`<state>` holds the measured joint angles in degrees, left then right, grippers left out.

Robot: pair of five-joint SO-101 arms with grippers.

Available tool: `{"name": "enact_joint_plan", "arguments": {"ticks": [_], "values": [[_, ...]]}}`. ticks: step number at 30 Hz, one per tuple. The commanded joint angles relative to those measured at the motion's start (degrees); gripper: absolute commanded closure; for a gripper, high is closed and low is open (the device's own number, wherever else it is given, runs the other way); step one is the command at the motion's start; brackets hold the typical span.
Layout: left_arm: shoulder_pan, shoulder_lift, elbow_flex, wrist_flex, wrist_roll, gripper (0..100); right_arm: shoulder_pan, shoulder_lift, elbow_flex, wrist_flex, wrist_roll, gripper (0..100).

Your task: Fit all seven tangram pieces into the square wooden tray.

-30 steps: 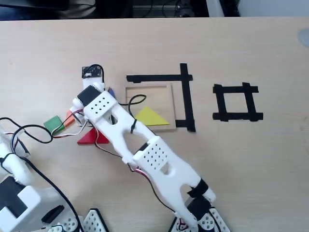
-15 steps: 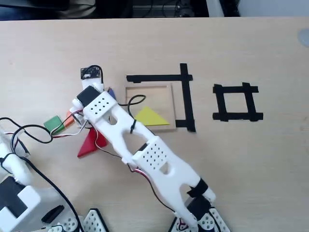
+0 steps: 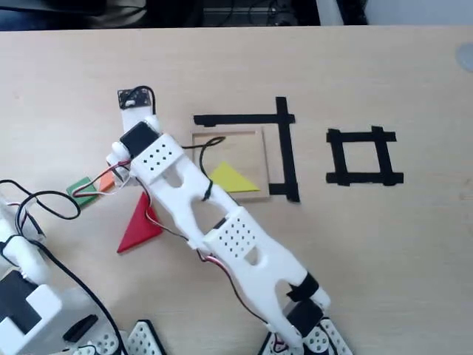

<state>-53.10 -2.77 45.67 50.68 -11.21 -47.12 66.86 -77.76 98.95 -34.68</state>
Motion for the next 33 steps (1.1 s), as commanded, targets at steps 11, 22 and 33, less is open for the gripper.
{"name": "enact_joint_plan", "arguments": {"ticks": [11, 22, 33], "values": [[8.48, -18.37, -1.01, 11.34, -23.30, 97, 2.81, -1.19, 5.32, 2.20, 8.18, 98.8], [4.00, -42.11, 19.21, 15.30, -39.30, 97, 4.66, -1.19, 4.44, 1.76, 8.18, 98.8], [17.27, -62.51, 22.90, 15.82, -39.12, 97, 8.97, -17.89, 20.79, 2.29, 11.25, 98.8]]}}
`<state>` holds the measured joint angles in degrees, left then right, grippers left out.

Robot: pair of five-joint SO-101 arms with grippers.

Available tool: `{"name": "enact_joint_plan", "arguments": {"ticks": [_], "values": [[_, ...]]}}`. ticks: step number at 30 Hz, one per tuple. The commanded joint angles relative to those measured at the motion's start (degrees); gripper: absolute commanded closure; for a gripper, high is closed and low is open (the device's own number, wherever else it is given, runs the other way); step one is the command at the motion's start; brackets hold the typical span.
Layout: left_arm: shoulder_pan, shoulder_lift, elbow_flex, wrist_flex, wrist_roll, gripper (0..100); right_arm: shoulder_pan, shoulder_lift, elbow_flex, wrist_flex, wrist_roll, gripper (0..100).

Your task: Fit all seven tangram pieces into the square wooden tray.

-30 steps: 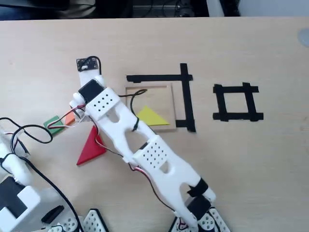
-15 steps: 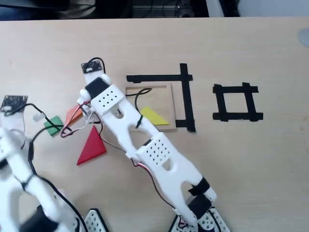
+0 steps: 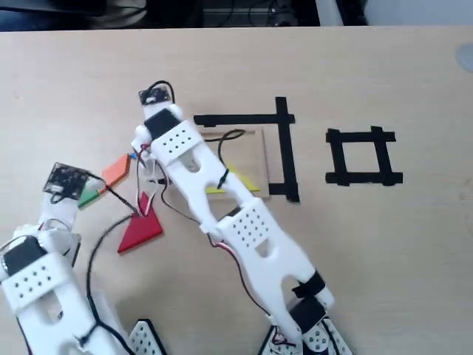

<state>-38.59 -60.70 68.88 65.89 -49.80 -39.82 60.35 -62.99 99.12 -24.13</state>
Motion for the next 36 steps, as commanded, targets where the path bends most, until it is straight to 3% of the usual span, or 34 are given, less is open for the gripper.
{"name": "enact_joint_plan", "arguments": {"ticks": [1, 6, 14, 21, 23, 27, 36], "values": [[3.30, -5.80, -0.13, 0.62, -0.44, 97, 1.85, -15.25, 8.92, 2.11, 0.79, 98.8], [9.80, -8.26, 1.98, 2.02, 2.37, 97, 5.27, -34.24, 22.46, 1.76, 0.97, 98.7], [19.56, -8.97, -1.71, 1.85, 27.43, 97, 20.04, -51.91, 35.30, 1.67, 13.27, 98.7], [26.95, -8.97, 3.30, -15.30, 49.58, 97, 30.51, -64.57, 44.53, 1.67, 23.21, 98.7], [29.49, -8.26, 4.79, -18.64, 48.00, 96, 32.53, -67.91, 47.08, 1.05, 23.74, 98.7], [37.85, -6.86, 4.62, -8.18, 37.71, 86, 36.13, -73.45, 55.96, -2.81, 23.74, 98.7], [35.30, 3.25, -5.93, -2.46, 34.11, 84, 37.19, -88.84, 84.79, -19.43, 23.30, 98.7]]}}
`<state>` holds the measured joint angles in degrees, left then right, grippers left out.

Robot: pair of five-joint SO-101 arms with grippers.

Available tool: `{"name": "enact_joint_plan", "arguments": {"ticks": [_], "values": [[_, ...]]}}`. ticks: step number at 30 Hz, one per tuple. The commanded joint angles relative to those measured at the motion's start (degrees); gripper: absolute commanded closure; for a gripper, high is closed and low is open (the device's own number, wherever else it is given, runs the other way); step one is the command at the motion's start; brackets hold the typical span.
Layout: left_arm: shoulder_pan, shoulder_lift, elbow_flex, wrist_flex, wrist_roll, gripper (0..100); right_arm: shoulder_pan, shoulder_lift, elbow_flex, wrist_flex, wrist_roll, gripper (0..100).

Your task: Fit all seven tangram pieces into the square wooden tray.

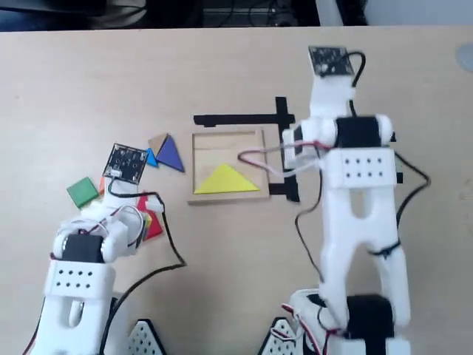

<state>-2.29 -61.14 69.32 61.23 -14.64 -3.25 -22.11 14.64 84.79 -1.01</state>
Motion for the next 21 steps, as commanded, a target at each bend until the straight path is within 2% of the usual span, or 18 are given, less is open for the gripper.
{"name": "enact_joint_plan", "arguments": {"ticks": [1, 7, 13, 18, 21], "values": [[-0.92, 6.42, -8.66, 3.52, -1.14, 84, 0.53, -8.57, 10.51, -7.21, 0.18, 98.7], [-0.48, 29.01, -23.52, 12.92, -7.12, 84, -2.29, -18.42, 28.35, -21.36, 1.14, 98.4], [1.01, 40.00, -28.00, 15.21, -7.03, 79, -4.40, -16.22, 30.37, -23.03, 3.96, 98.4], [0.31, 41.41, -30.11, 11.60, 0.62, 76, -4.40, -12.09, 30.20, -23.12, 4.13, 98.4], [0.22, 41.14, -30.90, 8.35, 5.27, 80, -4.40, -10.77, 30.46, -24.62, 4.13, 98.5]]}}
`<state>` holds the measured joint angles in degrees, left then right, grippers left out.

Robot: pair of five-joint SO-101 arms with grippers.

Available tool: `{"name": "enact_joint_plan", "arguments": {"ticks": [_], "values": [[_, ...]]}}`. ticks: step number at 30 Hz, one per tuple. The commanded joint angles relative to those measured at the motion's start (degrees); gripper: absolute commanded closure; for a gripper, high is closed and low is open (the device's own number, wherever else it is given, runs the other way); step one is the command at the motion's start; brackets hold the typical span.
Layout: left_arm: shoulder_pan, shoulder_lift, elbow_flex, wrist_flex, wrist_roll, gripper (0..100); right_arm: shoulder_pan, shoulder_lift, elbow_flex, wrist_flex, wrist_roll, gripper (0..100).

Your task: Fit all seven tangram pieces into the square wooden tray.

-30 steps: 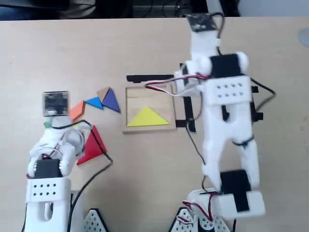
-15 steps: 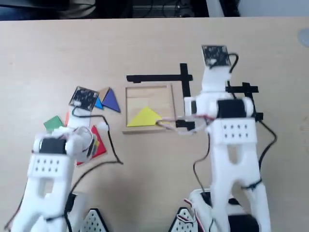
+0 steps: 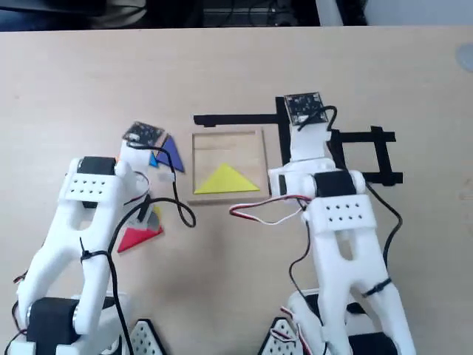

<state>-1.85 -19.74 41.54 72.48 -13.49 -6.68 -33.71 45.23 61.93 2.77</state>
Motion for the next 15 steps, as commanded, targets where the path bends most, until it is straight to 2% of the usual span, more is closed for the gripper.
{"name": "enact_joint_plan", "arguments": {"ticks": [1, 4, 10, 15], "values": [[-0.31, 0.00, -3.21, -5.01, 5.01, 83, -0.97, 1.10, -0.13, -1.85, 0.35, 98.5], [0.31, 0.18, -1.54, -8.00, 5.27, 90, -0.97, 1.27, -0.04, -1.85, 0.35, 98.5], [0.04, 0.18, 2.95, -8.00, 1.14, 78, -0.97, 1.45, 0.04, -1.85, 0.35, 98.5], [0.04, 0.18, 3.38, -8.44, 0.53, 76, -0.97, 1.45, 0.04, -1.85, 0.44, 98.5]]}}
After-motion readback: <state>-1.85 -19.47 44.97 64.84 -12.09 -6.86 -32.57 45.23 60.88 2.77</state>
